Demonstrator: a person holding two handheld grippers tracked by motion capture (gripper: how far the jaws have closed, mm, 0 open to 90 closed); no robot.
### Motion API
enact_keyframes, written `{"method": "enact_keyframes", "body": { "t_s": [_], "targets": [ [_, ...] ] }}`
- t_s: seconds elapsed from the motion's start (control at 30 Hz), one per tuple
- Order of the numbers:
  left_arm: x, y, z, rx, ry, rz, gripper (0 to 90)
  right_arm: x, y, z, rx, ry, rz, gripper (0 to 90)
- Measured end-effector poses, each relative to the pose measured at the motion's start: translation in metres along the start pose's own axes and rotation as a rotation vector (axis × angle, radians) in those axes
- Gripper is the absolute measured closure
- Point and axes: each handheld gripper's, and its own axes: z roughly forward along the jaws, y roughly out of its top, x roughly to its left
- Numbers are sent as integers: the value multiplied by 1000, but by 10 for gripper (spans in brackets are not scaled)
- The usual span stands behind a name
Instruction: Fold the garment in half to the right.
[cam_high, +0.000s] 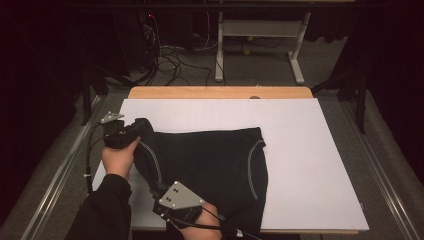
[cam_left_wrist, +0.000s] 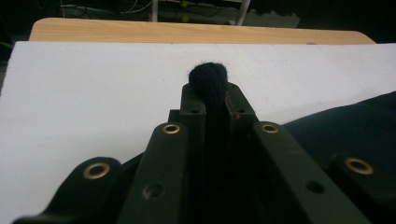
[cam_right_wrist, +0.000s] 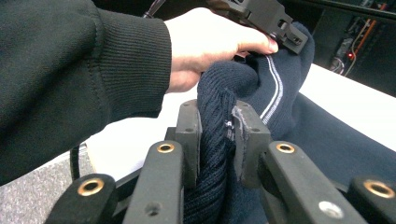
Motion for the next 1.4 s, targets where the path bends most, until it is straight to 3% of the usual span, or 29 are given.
{"method": "enact_keyframes", "body": {
  "t_s": [0.53, 0.8, 1.0, 1.4],
  "targets": [
    [-63, 13, 35, 9, -13, 56, 772, -28, -26, -37, -20, -67, 46, 754],
    [-81, 16, 45, 21, 7, 68, 772, -40, -35, -51, -22, -96, 64, 753],
    [-94, 17, 54, 27, -2, 80, 771, -49, -41, -63, -24, -120, 73, 753],
    [-141, 26, 72, 26, -29, 136, 770, -65, -56, -91, -20, -164, 80, 753]
  ]
}}
